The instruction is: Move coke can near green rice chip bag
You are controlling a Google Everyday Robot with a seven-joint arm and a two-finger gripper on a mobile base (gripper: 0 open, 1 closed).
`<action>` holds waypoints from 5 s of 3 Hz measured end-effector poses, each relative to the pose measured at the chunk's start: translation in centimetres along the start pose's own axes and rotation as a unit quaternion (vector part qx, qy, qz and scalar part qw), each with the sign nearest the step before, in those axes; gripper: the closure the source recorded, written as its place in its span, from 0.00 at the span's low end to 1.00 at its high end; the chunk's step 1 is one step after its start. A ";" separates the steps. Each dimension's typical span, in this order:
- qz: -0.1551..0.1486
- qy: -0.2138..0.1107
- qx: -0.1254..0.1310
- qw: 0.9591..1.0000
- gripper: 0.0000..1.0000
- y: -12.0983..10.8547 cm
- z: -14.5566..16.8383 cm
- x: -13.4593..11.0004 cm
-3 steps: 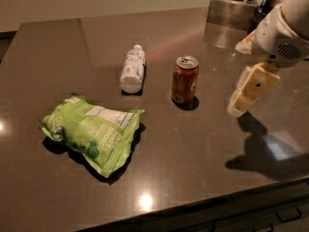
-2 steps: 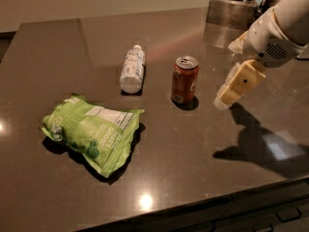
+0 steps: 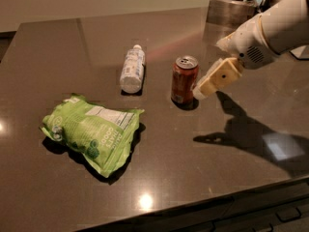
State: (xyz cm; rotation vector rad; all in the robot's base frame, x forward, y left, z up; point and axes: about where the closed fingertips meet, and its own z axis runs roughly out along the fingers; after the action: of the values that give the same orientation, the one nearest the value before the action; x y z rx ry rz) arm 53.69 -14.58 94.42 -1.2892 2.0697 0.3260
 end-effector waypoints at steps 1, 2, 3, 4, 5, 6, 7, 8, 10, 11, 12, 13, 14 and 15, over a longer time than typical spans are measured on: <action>0.004 -0.020 0.000 1.000 0.00 -0.4 1.4 -0.7; 0.009 -0.025 -0.007 1.000 0.00 -0.5 3.6 -0.8; 0.011 -0.025 -0.015 1.000 0.00 -0.5 5.1 -0.8; 0.012 -0.024 -0.019 0.999 0.00 -0.5 5.8 -0.9; 0.018 -0.029 -0.032 0.999 0.18 -0.5 6.2 -1.2; 0.016 -0.045 -0.041 0.998 0.41 -0.3 5.8 -2.0; 0.006 -0.064 -0.058 0.996 0.65 0.7 5.3 -3.2; -0.012 -0.086 -0.085 0.993 0.88 2.4 5.1 -4.9; -0.049 -0.108 -0.143 0.983 1.00 6.1 6.9 -7.5; -0.064 -0.103 -0.164 0.979 0.85 7.7 8.0 -8.1; -0.073 -0.096 -0.172 0.978 0.63 8.4 8.8 -8.2; -0.085 -0.089 -0.166 0.978 0.39 8.6 8.8 -7.9; -0.086 -0.089 -0.166 0.978 0.16 8.8 8.8 -8.1; -0.088 -0.089 -0.167 0.978 0.00 8.9 8.8 -8.2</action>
Offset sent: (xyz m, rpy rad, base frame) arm 0.0305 0.0253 -0.0334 0.0726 0.0046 -0.0042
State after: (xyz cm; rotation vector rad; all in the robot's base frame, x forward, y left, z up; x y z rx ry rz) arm 51.89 0.12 92.09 -1.5661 1.7854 0.7056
